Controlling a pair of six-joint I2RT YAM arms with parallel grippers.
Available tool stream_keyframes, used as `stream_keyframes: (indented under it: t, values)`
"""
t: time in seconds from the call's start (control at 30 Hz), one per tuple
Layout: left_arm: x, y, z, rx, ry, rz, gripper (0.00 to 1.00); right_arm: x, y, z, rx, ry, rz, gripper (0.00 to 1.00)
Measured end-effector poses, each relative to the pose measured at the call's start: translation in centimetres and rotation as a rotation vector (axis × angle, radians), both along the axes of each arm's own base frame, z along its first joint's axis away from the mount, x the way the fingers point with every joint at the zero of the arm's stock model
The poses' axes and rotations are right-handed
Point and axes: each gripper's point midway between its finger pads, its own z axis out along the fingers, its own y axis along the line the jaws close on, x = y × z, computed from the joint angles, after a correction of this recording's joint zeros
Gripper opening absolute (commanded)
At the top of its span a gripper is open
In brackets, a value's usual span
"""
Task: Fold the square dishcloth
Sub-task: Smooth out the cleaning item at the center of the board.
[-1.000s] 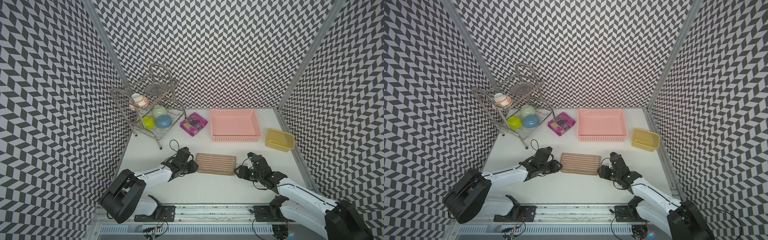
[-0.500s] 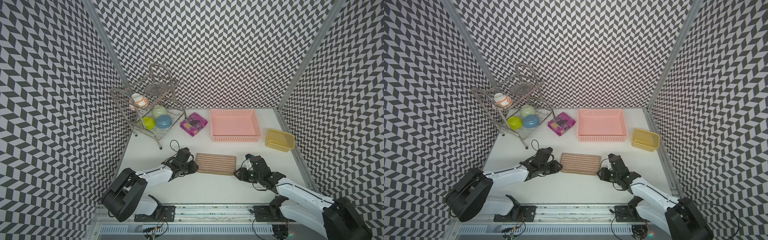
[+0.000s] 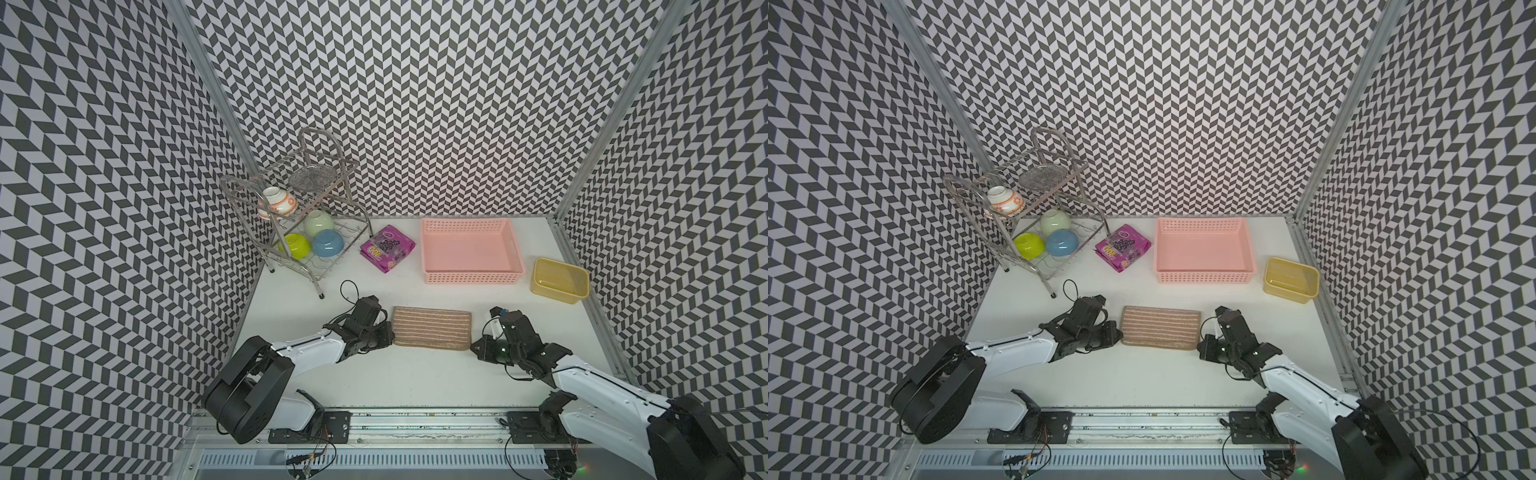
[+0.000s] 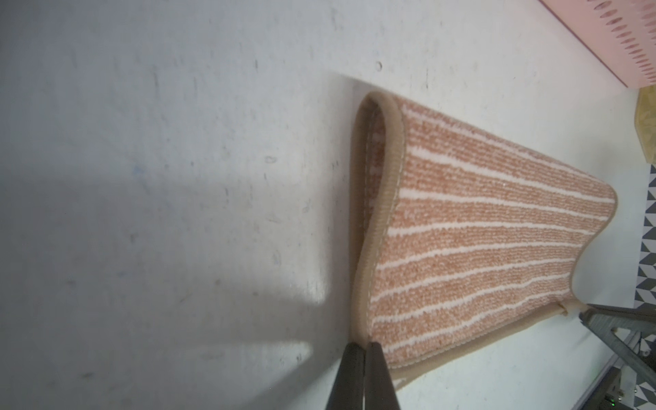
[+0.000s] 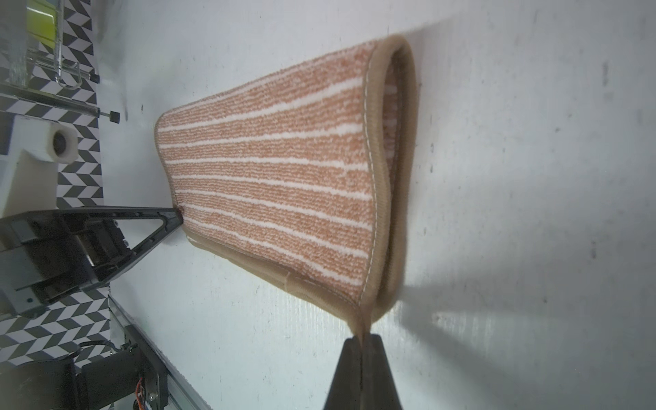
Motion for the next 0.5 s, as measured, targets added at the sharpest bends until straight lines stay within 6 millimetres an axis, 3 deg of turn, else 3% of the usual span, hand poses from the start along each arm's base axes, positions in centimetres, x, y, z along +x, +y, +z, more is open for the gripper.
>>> stream_keyframes:
  t: [0.3, 0.5]
  values:
    - [-0.1, 0.1, 0.7, -0.001, -0.004, -0.001, 0.00, 0.9, -0.2, 1.3, -0.018, -0.053, -0.014, 0.00]
    - [0.3, -0.3, 2.5, -0.026, -0.038, -0.003, 0.00, 1.1, -0.5, 1.3, -0.035, -0.057, -0.026, 0.00]
